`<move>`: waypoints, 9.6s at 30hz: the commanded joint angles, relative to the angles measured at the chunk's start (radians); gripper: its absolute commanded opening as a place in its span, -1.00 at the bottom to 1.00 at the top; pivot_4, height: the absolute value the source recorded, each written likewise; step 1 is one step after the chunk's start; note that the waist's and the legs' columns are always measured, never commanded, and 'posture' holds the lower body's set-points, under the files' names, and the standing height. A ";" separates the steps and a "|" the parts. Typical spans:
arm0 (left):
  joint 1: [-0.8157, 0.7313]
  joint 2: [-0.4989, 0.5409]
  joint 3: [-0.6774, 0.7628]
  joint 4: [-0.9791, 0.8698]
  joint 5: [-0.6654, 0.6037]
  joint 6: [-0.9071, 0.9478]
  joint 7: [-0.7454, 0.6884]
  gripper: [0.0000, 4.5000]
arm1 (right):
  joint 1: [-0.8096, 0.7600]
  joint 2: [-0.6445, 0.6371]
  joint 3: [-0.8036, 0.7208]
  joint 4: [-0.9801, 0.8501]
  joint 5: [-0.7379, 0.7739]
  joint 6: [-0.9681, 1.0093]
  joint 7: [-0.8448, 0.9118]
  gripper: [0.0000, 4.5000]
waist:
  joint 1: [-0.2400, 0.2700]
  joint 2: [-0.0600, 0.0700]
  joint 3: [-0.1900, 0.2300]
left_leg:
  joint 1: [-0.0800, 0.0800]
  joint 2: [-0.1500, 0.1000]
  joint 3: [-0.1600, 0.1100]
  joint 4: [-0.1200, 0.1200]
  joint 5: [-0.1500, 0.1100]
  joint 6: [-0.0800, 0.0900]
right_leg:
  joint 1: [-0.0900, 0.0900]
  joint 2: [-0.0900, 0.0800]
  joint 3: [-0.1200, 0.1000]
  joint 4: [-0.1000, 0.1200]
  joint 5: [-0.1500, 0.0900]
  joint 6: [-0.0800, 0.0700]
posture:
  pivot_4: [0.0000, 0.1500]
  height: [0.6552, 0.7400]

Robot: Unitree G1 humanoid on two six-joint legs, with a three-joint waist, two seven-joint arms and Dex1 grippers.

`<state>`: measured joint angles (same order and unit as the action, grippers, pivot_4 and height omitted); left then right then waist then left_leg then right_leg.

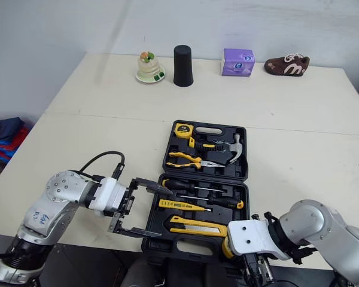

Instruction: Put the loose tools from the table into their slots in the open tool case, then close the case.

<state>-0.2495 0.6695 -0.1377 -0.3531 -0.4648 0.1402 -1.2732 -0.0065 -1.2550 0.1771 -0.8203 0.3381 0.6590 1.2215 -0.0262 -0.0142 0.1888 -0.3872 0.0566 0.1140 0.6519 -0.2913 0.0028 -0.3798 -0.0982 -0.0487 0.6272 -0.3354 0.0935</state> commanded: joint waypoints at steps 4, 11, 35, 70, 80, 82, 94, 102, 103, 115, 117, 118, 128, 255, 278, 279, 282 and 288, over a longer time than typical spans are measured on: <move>0.009 0.007 -0.009 -0.023 -0.005 0.011 0.004 1.00 | 0.026 0.004 -0.118 -0.016 0.127 -0.009 0.050 -0.05 | 0.001 0.000 0.000 | 0.000 0.000 0.000 0.000 0.000 0.000 | 0.000 0.000 0.000 0.000 0.000 0.000 | 1.00 1.00; -0.016 0.012 -0.017 0.002 -0.005 0.015 -0.024 1.00 | 0.183 -0.003 -0.362 -0.012 0.263 -0.023 0.156 -0.05 | 0.004 0.000 0.000 | 0.000 0.000 -0.001 0.001 -0.001 0.001 | 0.002 0.001 0.000 0.000 0.000 0.000 | 1.00 1.00; -0.039 0.105 0.047 -0.007 -0.029 0.055 -0.031 1.00 | 0.424 0.448 -0.184 0.586 -0.009 -0.717 0.057 -0.99 | 0.003 -0.013 -0.007 | 0.005 -0.002 -0.001 -0.001 0.000 0.001 | 0.007 0.001 0.000 0.000 0.000 0.001 | 1.00 1.00; -0.325 -0.113 -0.095 0.529 0.322 0.202 0.288 -0.99 | 0.113 0.388 -0.342 0.621 -0.026 -0.380 -0.304 -1.00 | 0.023 -0.008 -0.004 | 0.001 0.000 0.006 0.000 0.006 -0.006 | -0.004 0.006 -0.001 0.005 0.000 -0.001 | 1.00 1.00; -0.297 -0.162 -0.082 0.468 0.306 0.221 0.303 -0.99 | -0.054 0.436 -0.270 0.635 -0.022 -0.356 -0.282 -1.00 | 0.024 -0.008 -0.004 | 0.000 -0.001 0.006 0.000 0.006 -0.005 | -0.006 0.003 0.000 0.007 0.000 0.000 | 1.00 1.00; -0.314 -0.183 -0.062 0.480 0.305 0.220 0.333 -0.99 | -0.085 0.443 -0.259 0.654 -0.034 -0.356 -0.288 -1.00 | 0.022 -0.008 -0.004 | 0.000 -0.001 0.006 0.001 0.006 -0.005 | -0.006 0.003 0.000 0.008 0.000 0.000 | 1.00 1.00; -0.411 -0.221 -0.066 0.627 0.380 0.210 0.382 -0.99 | -0.232 0.441 -0.218 0.840 -0.101 -0.376 -0.242 -1.00 | 0.025 -0.008 -0.004 | -0.004 -0.006 0.007 0.002 0.009 -0.003 | -0.012 0.001 0.002 0.015 0.000 0.001 | 1.00 1.00; -0.402 -0.126 0.059 0.579 0.304 0.269 0.355 -0.07 | -0.188 0.404 -0.382 0.765 -0.010 -0.160 -0.307 0.01 | 0.021 -0.008 -0.004 | -0.004 -0.005 0.007 0.002 0.009 -0.003 | -0.012 0.000 0.002 0.016 0.000 0.000 | 1.00 1.00; -0.411 -0.120 0.090 0.576 0.277 0.292 0.357 0.17 | -0.211 0.409 -0.430 0.744 0.029 -0.035 -0.360 0.27 | 0.021 -0.008 -0.004 | -0.004 -0.005 0.007 0.002 0.009 -0.003 | -0.013 0.000 0.002 0.016 0.000 0.000 | 1.00 1.00; -0.793 -0.122 0.063 0.570 0.183 1.053 0.480 0.99 | -0.699 0.397 -0.452 0.758 0.313 0.950 -0.583 1.00 | 0.023 -0.009 -0.003 | -0.007 -0.006 0.005 -0.001 0.011 -0.004 | -0.015 -0.001 0.001 0.017 0.000 -0.001 | 1.00 1.00; -0.830 -0.163 0.054 0.604 0.186 1.073 0.511 0.99 | -0.740 0.411 -0.404 0.773 0.315 0.955 -0.627 1.00 | 0.023 -0.009 -0.003 | -0.010 -0.007 0.005 0.000 0.011 -0.003 | -0.018 -0.001 0.001 0.017 0.000 0.000 | 1.00 1.00; -0.841 -0.175 0.043 0.615 0.189 1.067 0.517 0.99 | -0.754 0.424 -0.391 0.780 0.311 0.955 -0.652 1.00 | 0.023 -0.009 -0.003 | -0.012 -0.008 0.005 0.001 0.012 -0.003 | -0.019 -0.002 0.001 0.017 0.000 0.000 | 1.00 1.00; -0.861 -0.258 -0.037 0.768 0.228 1.012 0.563 0.99 | -0.806 0.524 -0.358 0.804 0.225 0.955 -0.772 1.00 | 0.022 -0.009 -0.003 | -0.024 -0.008 0.008 0.006 0.014 -0.003 | -0.034 -0.001 0.003 0.026 0.001 0.001 | 1.00 1.00; -0.586 -0.273 0.089 1.185 0.367 -0.360 0.099 -0.99 | 0.001 0.545 -0.307 0.826 -0.157 -0.633 -0.461 -1.00 | 0.001 -0.029 -0.006 | -0.004 -0.006 0.007 0.000 0.014 -0.003 | -0.013 -0.001 -0.003 0.016 0.005 -0.001 | 1.00 1.00; -0.359 -0.222 0.074 0.757 0.325 -0.088 0.194 -0.99 | 0.301 0.480 -0.410 0.482 -0.025 -0.377 -0.362 -1.00 | 0.019 -0.023 -0.005 | -0.001 -0.004 0.006 -0.001 0.012 0.001 | -0.011 -0.001 -0.002 0.016 0.005 -0.001 | 1.00 1.00; -0.359 -0.224 0.071 0.759 0.325 -0.085 0.197 -0.99 | 0.280 0.495 -0.397 0.486 -0.027 -0.374 -0.376 -1.00 | 0.019 -0.023 -0.005 | -0.001 -0.004 0.006 -0.001 0.012 0.000 | -0.011 0.000 -0.002 0.016 0.005 -0.001 | 1.00 1.00; -0.357 -0.218 0.068 0.758 0.324 -0.084 0.201 -0.99 | 0.214 0.532 -0.375 0.514 -0.048 -0.389 -0.416 -1.00 | 0.021 -0.022 -0.005 | -0.001 -0.004 0.006 -0.002 0.013 -0.001 | -0.012 0.000 -0.002 0.017 0.005 -0.001 | 1.00 1.00; -0.361 -0.161 0.123 0.652 0.251 -0.061 0.162 -0.99 | 0.157 0.558 -0.369 0.574 -0.086 -0.426 -0.453 -1.00 | 0.021 -0.022 -0.004 | -0.002 -0.004 0.007 -0.001 0.013 -0.002 | -0.013 0.000 -0.001 0.017 0.005 -0.002 | 1.00 1.00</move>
<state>-0.5951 0.4915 -0.0483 0.3602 -0.1756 0.0796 -1.1001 0.1429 -0.6949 -0.1706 -0.2416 0.2630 0.2547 0.7787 -0.0048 -0.0359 0.1847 -0.3895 0.0524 0.1210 0.6504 -0.2780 0.0011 -0.3923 -0.0988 -0.0502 0.6437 -0.3305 0.0918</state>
